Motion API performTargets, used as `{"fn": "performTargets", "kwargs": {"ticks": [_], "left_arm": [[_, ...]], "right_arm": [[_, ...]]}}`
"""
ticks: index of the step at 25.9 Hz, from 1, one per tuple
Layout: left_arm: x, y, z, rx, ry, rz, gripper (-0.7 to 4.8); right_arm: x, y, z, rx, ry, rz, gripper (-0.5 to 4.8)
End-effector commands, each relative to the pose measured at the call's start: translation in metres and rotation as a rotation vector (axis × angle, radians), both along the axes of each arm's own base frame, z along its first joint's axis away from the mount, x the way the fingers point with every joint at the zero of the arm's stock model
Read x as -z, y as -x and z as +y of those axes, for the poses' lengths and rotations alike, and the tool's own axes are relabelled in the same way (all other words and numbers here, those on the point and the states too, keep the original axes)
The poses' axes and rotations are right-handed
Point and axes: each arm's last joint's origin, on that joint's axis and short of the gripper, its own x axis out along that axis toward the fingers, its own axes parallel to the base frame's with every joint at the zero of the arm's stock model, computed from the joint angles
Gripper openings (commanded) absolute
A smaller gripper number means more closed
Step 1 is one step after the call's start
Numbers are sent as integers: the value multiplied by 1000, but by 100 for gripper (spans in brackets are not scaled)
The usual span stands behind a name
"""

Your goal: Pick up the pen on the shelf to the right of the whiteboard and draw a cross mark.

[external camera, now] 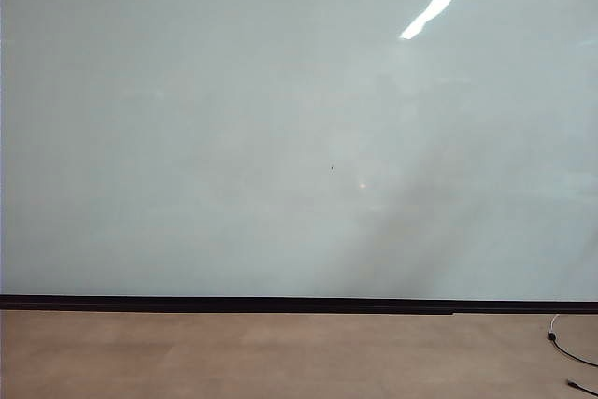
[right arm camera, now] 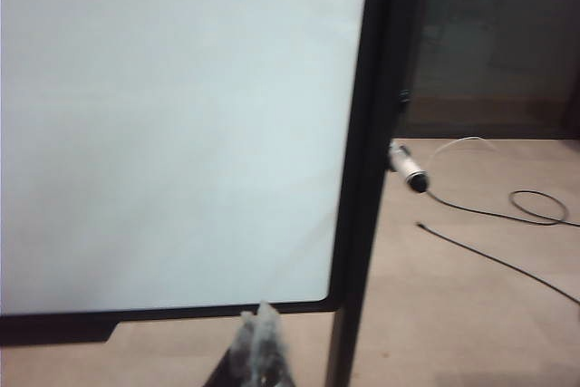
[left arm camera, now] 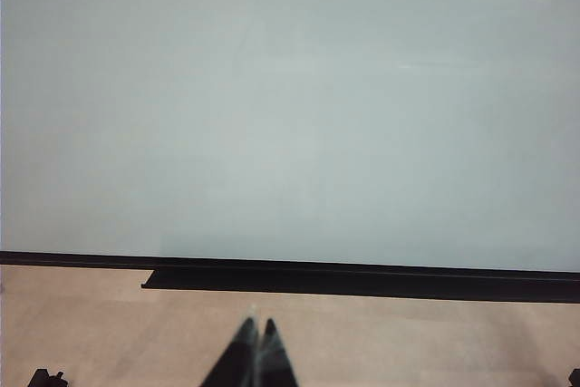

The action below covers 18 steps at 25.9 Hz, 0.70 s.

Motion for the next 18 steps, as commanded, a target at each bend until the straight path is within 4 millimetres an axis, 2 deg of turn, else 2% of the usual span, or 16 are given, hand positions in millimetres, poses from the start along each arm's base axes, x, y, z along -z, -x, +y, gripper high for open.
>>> {"fn": "performTargets", "kwargs": {"ticks": [1,6,8,9,10,18], "left_arm": [[-2,0,0,4,-4,-13,-5],[-2,0,0,4,-4,-12,-4],[-2,0,0,4,-4,-13,-5],[-2,0,0,4,-4,-13,-4],[-2,0,0,4,-4,-13,-4],[-2,0,0,4,-4,-13,-4]], "right_arm": [[-8,0,-1,34,-4,-9,-9],[-12,-2,-2,66,-2,-23,-6],[-13,-3,-2,75,1,-22,32],[-12,-4,-2,76,1,-18,75],[-12,-4,-3,80,4,-14,86],[-13,-8,-4,123,19,-15,120]]}}
